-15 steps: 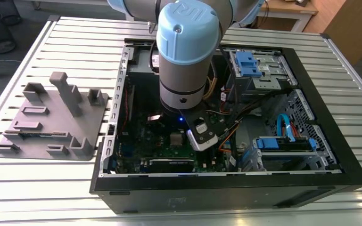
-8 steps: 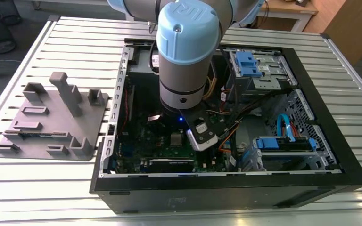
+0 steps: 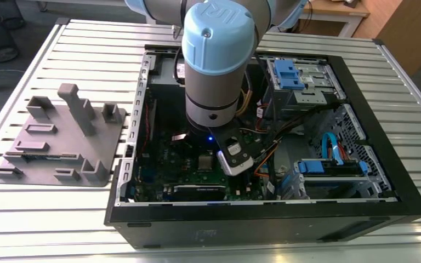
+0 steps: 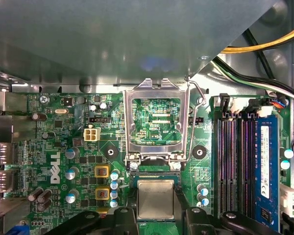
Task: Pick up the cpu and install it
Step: 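Place the cpu into insertion slot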
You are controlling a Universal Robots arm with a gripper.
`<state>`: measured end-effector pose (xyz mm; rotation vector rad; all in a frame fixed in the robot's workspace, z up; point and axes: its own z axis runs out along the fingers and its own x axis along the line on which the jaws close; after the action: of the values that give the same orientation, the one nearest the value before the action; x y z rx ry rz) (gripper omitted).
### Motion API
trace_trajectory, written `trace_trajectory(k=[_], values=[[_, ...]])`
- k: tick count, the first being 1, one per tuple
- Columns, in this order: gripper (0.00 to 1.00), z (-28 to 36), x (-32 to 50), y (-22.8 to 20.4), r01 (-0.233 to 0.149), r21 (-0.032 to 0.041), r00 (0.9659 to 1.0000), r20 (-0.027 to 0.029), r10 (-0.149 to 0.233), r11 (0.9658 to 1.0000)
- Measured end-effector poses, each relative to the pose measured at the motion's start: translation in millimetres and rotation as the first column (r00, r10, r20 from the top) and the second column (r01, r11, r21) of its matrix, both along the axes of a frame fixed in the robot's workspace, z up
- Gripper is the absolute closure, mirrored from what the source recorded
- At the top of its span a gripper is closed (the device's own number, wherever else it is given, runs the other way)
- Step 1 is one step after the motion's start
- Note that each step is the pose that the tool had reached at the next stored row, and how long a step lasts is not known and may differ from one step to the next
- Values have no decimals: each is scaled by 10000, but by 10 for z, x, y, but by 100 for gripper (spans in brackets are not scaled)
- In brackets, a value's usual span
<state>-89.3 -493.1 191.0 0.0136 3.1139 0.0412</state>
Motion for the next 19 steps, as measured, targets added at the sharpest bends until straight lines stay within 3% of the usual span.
trace_trajectory(k=[19], values=[[60,-2,4,-5,142,3,9999,6,-142,9999]])
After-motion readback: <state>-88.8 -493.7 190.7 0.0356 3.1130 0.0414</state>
